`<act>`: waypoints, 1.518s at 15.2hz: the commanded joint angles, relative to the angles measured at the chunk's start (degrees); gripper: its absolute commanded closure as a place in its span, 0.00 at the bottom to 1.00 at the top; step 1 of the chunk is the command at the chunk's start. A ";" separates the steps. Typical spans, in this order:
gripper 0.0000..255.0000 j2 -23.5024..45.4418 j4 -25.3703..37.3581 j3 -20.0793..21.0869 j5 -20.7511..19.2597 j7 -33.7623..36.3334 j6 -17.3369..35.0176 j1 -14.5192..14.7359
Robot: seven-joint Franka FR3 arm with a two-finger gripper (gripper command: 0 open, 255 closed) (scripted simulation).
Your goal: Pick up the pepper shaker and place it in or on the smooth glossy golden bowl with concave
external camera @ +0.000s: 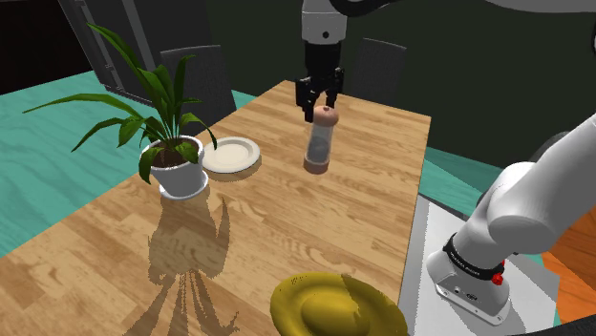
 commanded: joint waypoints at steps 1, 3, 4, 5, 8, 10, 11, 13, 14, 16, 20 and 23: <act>1.00 -2.57 -2.05 1.04 0.96 1.84 -0.37 0.95; 1.00 -4.62 -3.34 2.26 1.95 3.88 -0.91 1.98; 1.00 -5.57 -3.89 2.89 2.46 4.93 -1.21 2.49; 1.00 -6.48 -4.37 3.54 2.97 6.00 -1.51 3.01; 1.00 -8.91 -5.41 5.58 4.57 9.32 -2.48 4.56; 1.00 -10.28 -5.78 7.02 5.65 11.63 -3.15 5.59; 1.00 -10.88 -5.86 7.76 6.19 12.82 -3.48 6.10; 1.00 -11.92 -5.85 9.31 7.28 15.25 -4.15 7.09; 1.00 -12.35 -5.75 10.11 7.81 16.50 -4.47 7.59; 1.00 -13.04 -5.36 11.75 8.85 19.07 -5.10 8.56; 1.00 -13.69 -3.83 15.33 10.79 24.45 -6.26 10.30; 1.00 -13.48 -2.04 18.25 12.01 28.75 -6.99 11.47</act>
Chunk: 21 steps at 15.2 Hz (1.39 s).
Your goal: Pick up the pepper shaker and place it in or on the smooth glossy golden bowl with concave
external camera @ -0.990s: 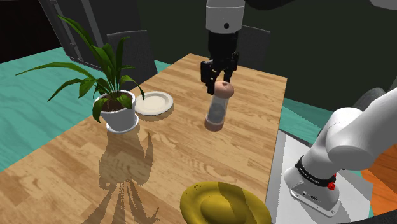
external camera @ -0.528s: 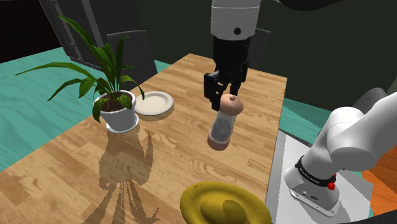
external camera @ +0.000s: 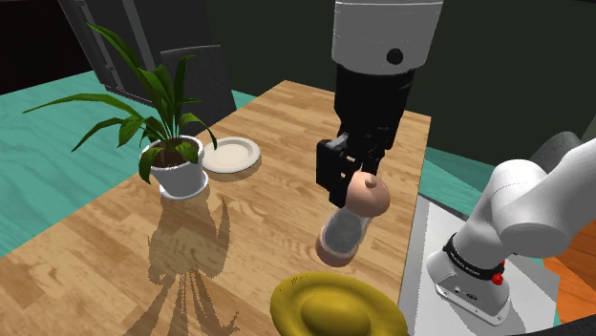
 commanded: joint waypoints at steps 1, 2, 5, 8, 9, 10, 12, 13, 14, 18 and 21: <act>1.00 -0.08 0.97 2.16 1.00 3.22 -0.39 0.91; 1.00 0.19 1.75 3.24 1.31 4.73 -0.59 1.22; 1.00 0.09 0.79 4.59 1.89 6.14 0.66 1.68; 1.00 -0.54 -2.00 4.76 2.27 5.70 2.85 1.90; 1.00 -0.73 -2.91 4.83 2.39 5.56 3.58 1.97; 1.00 -0.89 -3.80 4.91 2.51 5.43 4.31 2.03; 1.00 -1.19 -5.54 5.09 2.75 5.18 5.78 2.16; 1.00 -1.31 -6.39 5.19 2.87 5.06 6.52 2.22; 1.00 -1.42 -7.23 5.29 2.98 4.95 7.25 2.29; 1.00 -1.72 -10.46 5.78 3.42 4.53 10.21 2.51; 1.00 -1.80 -12.76 6.22 3.74 4.27 12.46 2.65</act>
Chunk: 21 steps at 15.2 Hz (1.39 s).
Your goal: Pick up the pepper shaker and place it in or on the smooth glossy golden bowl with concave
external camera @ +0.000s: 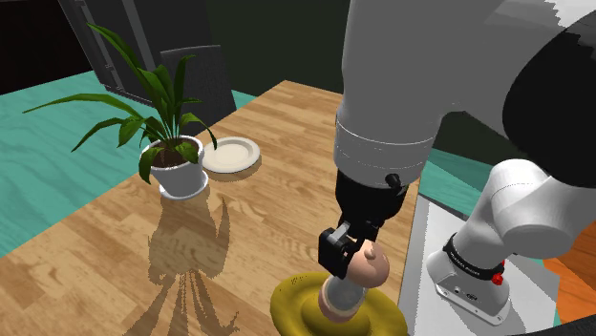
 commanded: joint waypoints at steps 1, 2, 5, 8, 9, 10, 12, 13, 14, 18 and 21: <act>1.00 0.23 -1.29 0.50 0.14 0.02 1.60 0.05; 1.00 0.25 -2.02 0.66 0.24 -0.05 2.35 0.09; 1.00 0.40 -4.16 1.18 0.52 -0.26 4.64 0.20; 1.00 0.68 -6.20 1.76 0.78 -0.42 6.97 0.27; 1.00 0.76 -6.60 1.88 0.83 -0.45 7.45 0.28; 1.00 0.75 -6.61 1.88 0.83 -0.46 7.45 0.28; 1.00 0.76 -6.60 1.88 0.83 -0.45 7.45 0.29; 1.00 0.76 -6.60 1.88 0.83 -0.45 7.45 0.29; 1.00 0.76 -6.60 1.88 0.82 -0.45 7.45 0.29; 0.00 0.77 -6.60 1.90 0.83 -0.41 7.46 0.31; 0.00 0.79 -6.57 1.90 0.82 -0.41 7.45 0.30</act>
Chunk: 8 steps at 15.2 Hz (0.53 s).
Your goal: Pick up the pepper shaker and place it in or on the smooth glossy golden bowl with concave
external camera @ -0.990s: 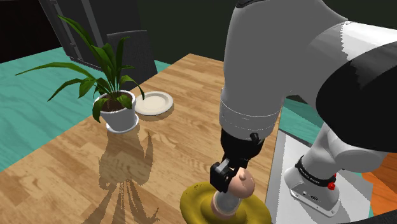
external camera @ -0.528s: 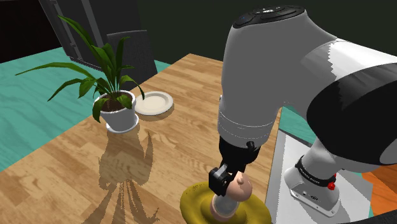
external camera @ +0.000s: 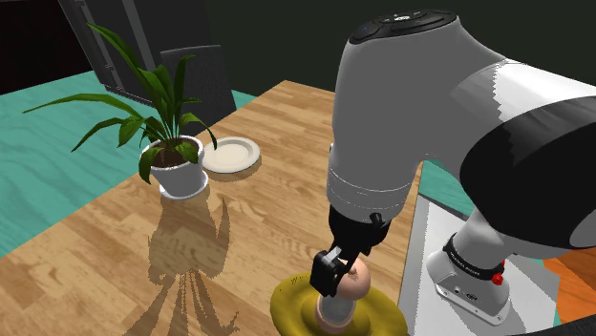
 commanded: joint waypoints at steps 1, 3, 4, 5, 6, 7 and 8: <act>0.00 -0.02 -0.04 -0.03 0.00 -0.04 0.00 0.00; 0.00 -0.21 3.53 -1.00 -0.59 0.13 -3.80 -0.29; 0.00 -0.16 5.41 -1.44 -0.91 0.26 -5.66 -0.46; 0.00 -0.06 6.94 -1.75 -1.17 0.37 -7.12 -0.60; 0.00 -0.06 6.94 -1.75 -1.17 0.37 -7.12 -0.60; 0.00 -0.07 6.93 -1.76 -1.17 0.37 -7.12 -0.60; 0.00 -0.06 6.94 -1.76 -1.17 0.37 -7.12 -0.60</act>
